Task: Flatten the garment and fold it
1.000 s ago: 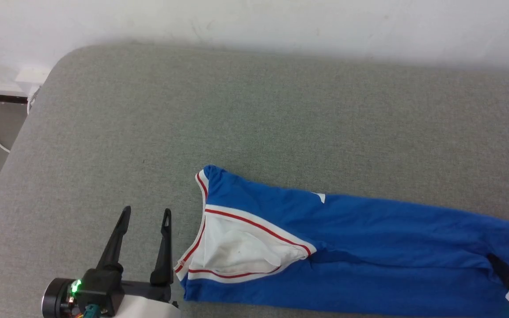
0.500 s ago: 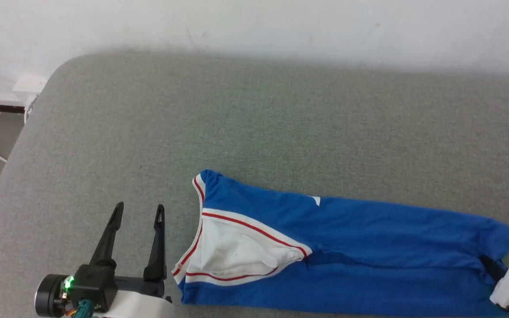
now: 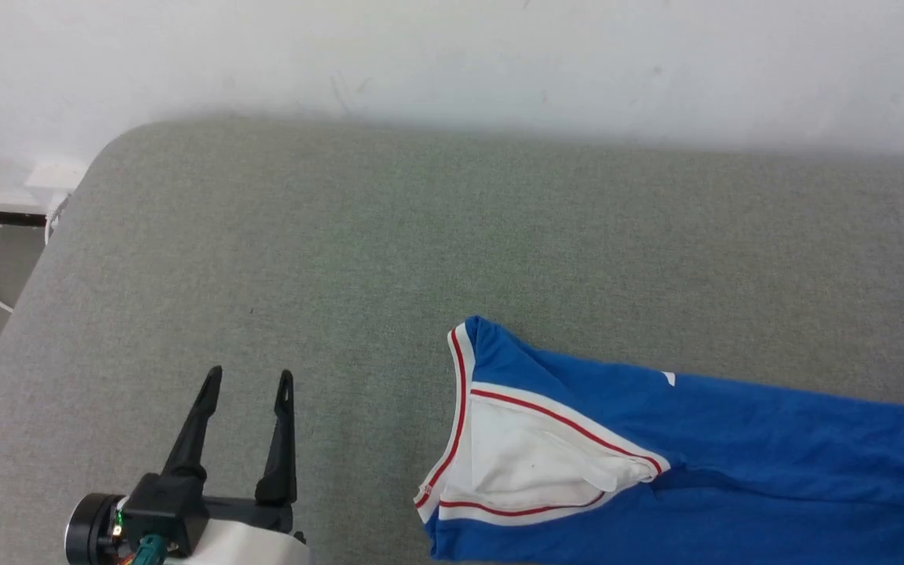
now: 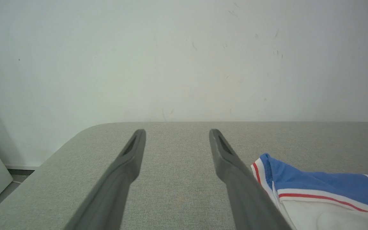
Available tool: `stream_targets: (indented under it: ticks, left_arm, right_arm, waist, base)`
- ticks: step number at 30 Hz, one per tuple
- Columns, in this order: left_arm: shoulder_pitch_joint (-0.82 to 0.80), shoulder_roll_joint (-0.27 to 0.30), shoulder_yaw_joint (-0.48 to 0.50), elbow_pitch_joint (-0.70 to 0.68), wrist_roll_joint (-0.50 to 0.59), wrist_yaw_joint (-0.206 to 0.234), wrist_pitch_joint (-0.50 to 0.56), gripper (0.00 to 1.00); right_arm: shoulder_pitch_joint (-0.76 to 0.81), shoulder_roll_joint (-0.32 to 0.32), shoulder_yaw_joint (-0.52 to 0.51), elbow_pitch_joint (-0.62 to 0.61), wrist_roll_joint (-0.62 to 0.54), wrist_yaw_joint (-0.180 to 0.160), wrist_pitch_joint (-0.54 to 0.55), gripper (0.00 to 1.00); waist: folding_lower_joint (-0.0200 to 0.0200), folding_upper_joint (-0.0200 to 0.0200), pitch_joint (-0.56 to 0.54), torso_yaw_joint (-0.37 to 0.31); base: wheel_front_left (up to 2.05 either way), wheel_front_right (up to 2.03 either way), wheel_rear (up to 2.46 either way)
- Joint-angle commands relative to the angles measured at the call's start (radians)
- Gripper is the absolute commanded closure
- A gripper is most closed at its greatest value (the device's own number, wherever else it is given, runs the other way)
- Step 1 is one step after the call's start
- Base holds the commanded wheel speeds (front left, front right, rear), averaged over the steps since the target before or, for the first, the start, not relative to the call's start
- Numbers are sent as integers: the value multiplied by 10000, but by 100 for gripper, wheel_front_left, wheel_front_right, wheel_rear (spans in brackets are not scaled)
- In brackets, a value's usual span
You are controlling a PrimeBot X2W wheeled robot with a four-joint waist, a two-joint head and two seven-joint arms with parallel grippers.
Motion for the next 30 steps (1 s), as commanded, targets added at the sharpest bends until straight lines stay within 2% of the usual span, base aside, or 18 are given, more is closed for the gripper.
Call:
stream_targets:
  ticks: [1,5,12,20,24,30]
  left_arm:
    - [110,-31,65,46,13,-74,-47,0]
    - [216,-64,107,112,9,-139,-47,0]
    - [374,-116,160,189,-24,-215,-47,0]
    - [498,-159,109,237,-30,-257,-47,0]
    - [469,-173,54,232,-45,-265,-47,0]
    - [296,-187,-139,282,-101,-258,-47,0]
  right_arm:
    - [-14,45,138,-205,113,-9,49,100]
    - [293,57,737,-1181,219,-9,589,100]
    - [1074,377,1743,-3209,1050,-9,2087,100]
    - [1311,1392,2927,-5192,2084,-9,3576,100]
    - [1041,2014,3396,-5603,2508,-9,3989,100]
    - [386,2482,4207,-5450,2826,-9,4235,100]
  waist:
    - [0,0,-100,-6]
    - [0,0,-344,-15]
    - [0,0,-737,75]
    - [0,0,-974,345]
    - [0,0,-926,541]
    - [0,0,-733,1013]
  base:
    - [0,0,0]
    - [0,0,0]
    - [0,0,0]
    - [0,0,0]
    - [0,0,0]
    - [0,0,0]
